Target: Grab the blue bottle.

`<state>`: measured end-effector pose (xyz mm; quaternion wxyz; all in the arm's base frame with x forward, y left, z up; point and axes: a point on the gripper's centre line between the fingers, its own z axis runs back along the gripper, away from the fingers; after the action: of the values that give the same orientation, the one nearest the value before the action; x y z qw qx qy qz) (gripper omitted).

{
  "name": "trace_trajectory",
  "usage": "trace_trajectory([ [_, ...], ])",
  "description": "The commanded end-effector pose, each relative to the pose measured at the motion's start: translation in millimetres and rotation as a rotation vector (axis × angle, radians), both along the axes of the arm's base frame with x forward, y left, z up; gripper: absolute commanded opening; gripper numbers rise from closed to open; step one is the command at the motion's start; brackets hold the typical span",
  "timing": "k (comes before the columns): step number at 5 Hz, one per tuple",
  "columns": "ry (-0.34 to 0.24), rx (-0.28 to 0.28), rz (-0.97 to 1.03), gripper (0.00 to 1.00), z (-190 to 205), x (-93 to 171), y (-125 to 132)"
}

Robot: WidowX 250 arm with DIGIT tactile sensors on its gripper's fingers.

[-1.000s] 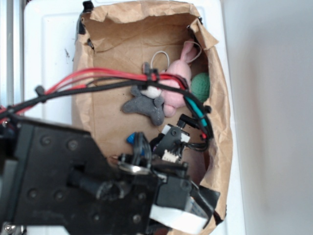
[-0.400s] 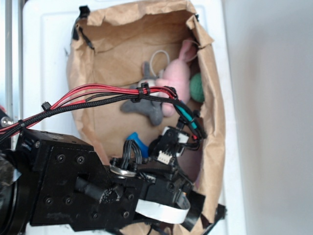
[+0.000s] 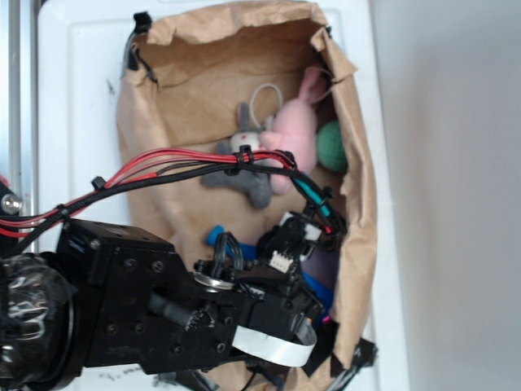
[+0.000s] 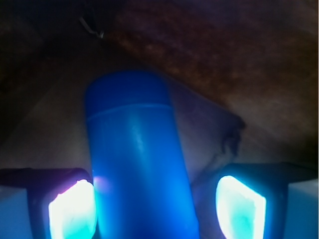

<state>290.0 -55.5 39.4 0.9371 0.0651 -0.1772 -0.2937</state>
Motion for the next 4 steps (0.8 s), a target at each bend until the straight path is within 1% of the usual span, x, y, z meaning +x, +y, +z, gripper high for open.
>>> trace_trajectory([
  [1,-0.026,0.014,0.064,0.00,4,-1,10],
  [2,-0.022,-0.033,0.111,0.00,25,1,22],
  [3,-0.033,-0.087,0.206,0.00,67,-2,44],
  [4,-0.029,-0.077,0.340,0.00,98,1,68],
])
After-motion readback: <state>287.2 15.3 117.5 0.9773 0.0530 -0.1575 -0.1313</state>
